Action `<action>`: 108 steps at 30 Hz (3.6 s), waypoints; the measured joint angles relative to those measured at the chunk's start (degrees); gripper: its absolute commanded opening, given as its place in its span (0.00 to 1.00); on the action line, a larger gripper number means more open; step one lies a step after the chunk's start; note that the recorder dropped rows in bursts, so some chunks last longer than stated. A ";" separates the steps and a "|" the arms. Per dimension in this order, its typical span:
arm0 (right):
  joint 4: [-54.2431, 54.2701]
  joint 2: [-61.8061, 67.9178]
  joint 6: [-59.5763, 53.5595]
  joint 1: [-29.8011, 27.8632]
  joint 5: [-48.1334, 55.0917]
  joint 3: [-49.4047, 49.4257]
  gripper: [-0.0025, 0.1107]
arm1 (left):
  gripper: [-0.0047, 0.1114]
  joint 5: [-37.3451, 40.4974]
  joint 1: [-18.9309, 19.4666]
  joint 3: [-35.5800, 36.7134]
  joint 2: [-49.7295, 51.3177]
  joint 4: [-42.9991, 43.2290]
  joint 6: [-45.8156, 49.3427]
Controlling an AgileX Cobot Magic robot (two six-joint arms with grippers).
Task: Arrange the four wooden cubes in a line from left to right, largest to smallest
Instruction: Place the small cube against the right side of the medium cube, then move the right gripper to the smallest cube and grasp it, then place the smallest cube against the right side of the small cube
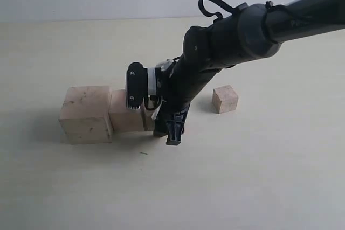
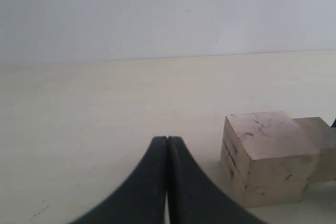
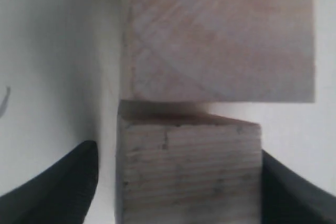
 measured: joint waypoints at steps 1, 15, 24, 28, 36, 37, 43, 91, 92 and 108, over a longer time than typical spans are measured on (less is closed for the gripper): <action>0.00 -0.01 -0.21 0.00 -0.02 0.00 0.69 | 0.04 0.00 0.00 0.00 0.00 0.00 0.00; -0.27 -18.20 15.16 -4.24 2.81 0.13 0.29 | 0.04 0.00 0.00 0.00 0.00 0.00 0.00; 0.14 -8.89 21.24 -7.97 6.15 2.27 0.02 | 0.04 0.00 0.00 0.00 0.00 0.00 0.00; 0.68 -4.81 21.35 -7.45 6.15 2.27 0.02 | 0.04 0.00 0.00 0.00 0.00 0.00 0.00; 6.71 -1.61 19.10 -7.35 3.90 2.41 0.02 | 0.04 0.00 0.00 0.00 0.00 0.00 0.00; 7.77 -1.61 18.07 -7.35 3.77 2.41 0.02 | 0.04 0.00 0.00 0.00 0.00 0.00 0.00; 12.20 -0.98 13.96 -7.35 3.55 2.41 0.02 | 0.04 0.00 0.00 0.00 0.00 0.00 0.00; -27.22 -13.57 87.22 -12.82 9.07 6.48 0.62 | 0.04 0.00 0.00 0.00 0.00 0.00 0.00; -26.88 -12.78 87.22 -12.82 8.48 6.48 0.62 | 0.04 0.00 0.00 0.00 0.00 0.00 0.00; -20.58 -9.91 77.16 -12.82 7.03 5.17 0.02 | 0.04 0.00 0.00 0.00 0.00 0.00 0.00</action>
